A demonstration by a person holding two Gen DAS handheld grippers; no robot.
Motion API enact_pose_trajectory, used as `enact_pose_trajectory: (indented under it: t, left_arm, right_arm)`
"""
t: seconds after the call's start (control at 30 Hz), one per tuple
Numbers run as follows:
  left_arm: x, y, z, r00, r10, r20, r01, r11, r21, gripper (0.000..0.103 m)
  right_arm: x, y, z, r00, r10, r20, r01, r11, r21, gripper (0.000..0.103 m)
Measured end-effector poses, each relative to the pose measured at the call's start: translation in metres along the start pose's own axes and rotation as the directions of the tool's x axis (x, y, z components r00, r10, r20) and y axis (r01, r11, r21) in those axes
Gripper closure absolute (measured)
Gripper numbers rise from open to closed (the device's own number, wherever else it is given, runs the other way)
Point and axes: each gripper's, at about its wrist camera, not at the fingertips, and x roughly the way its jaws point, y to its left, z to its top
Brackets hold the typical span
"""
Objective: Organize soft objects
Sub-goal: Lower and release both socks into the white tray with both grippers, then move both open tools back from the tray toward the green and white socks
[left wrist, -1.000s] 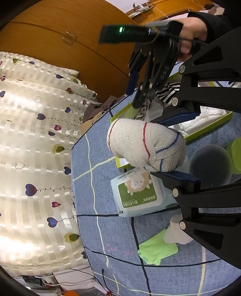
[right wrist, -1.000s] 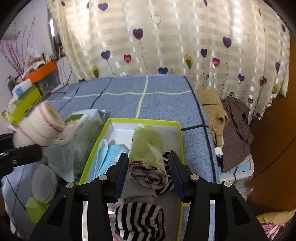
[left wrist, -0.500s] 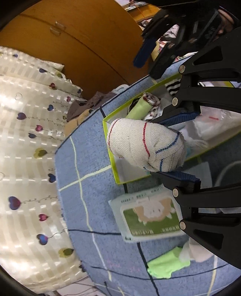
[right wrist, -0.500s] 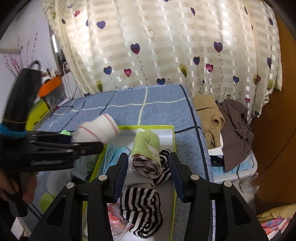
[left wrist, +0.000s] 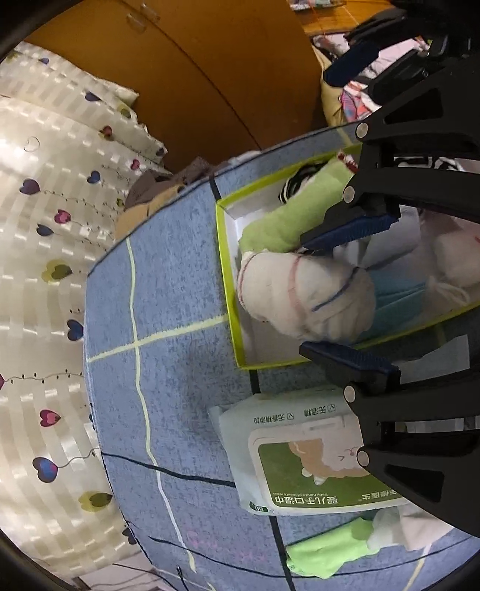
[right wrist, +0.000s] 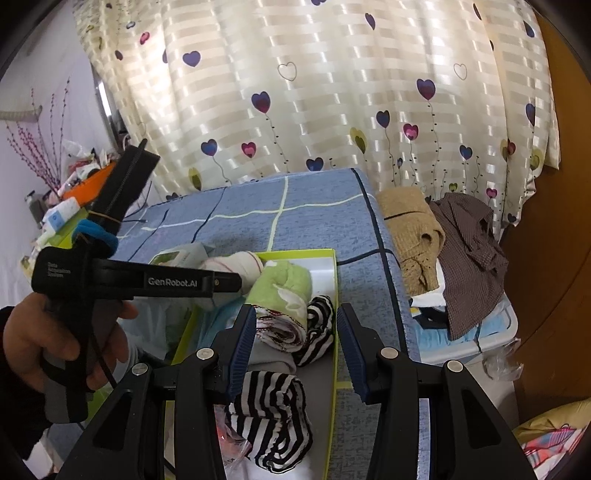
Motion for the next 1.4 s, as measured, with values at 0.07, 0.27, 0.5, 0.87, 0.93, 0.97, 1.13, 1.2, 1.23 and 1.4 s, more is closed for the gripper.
enact_pose_trajectory:
  t: [0.07, 0.27, 0.5, 0.87, 0.93, 0.97, 1.13, 1.2, 1.23, 1.4]
  left_arm:
    - [-0.005, 0.001, -0.001, 1.000, -0.020, 0.005, 0.020, 1.000, 0.005, 0.050]
    - [-0.027, -0.004, -0.009, 0.993, -0.119, 0.017, 0.118, 0.992, 0.032, 0.050]
    - [-0.045, -0.014, -0.020, 0.970, -0.243, 0.021, 0.240, 0.967, 0.087, 0.050]
    - [-0.106, 0.001, -0.060, 0.966, -0.224, 0.127, 0.210, 0.971, 0.116, 0.050]
    - [-0.118, 0.005, -0.068, 0.963, -0.220, 0.154, 0.202, 0.972, 0.120, 0.050]
    - [-0.125, 0.009, -0.074, 0.963, -0.212, 0.169, 0.195, 0.974, 0.116, 0.050]
    - [-0.151, 0.023, -0.096, 0.954, -0.198, 0.225, 0.180, 0.979, 0.098, 0.050]
    - [-0.160, 0.032, -0.103, 0.949, -0.198, 0.246, 0.181, 0.979, 0.090, 0.050]
    - [-0.162, 0.035, -0.107, 0.948, -0.196, 0.253, 0.180, 0.980, 0.085, 0.050]
    - [-0.173, 0.054, -0.125, 0.939, -0.194, 0.282, 0.187, 0.981, 0.053, 0.050]
  right_arm:
    - [0.000, 0.000, 0.000, 1.000, 0.000, -0.001, 0.000, 1.000, 0.001, 0.058]
    - [-0.006, 0.009, -0.003, 1.000, 0.000, 0.002, 0.000, 1.000, -0.003, 0.058]
    - [-0.021, 0.017, -0.009, 1.000, -0.019, 0.003, 0.019, 1.000, 0.001, 0.058]
    - [-0.053, 0.053, -0.016, 0.999, -0.033, 0.018, 0.034, 0.998, -0.046, 0.055]
    - [-0.058, 0.061, -0.017, 0.999, -0.032, 0.024, 0.033, 0.998, -0.052, 0.052]
    - [-0.062, 0.066, -0.017, 0.999, -0.031, 0.028, 0.033, 0.998, -0.056, 0.052]
    - [-0.074, 0.089, -0.020, 0.999, -0.028, 0.045, 0.032, 0.996, -0.081, 0.047]
    - [-0.078, 0.099, -0.022, 0.998, -0.029, 0.050, 0.033, 0.995, -0.098, 0.046]
    - [-0.081, 0.103, -0.023, 0.998, -0.027, 0.055, 0.033, 0.994, -0.105, 0.044]
    - [-0.086, 0.122, -0.026, 0.998, -0.019, 0.062, 0.027, 0.990, -0.136, 0.041]
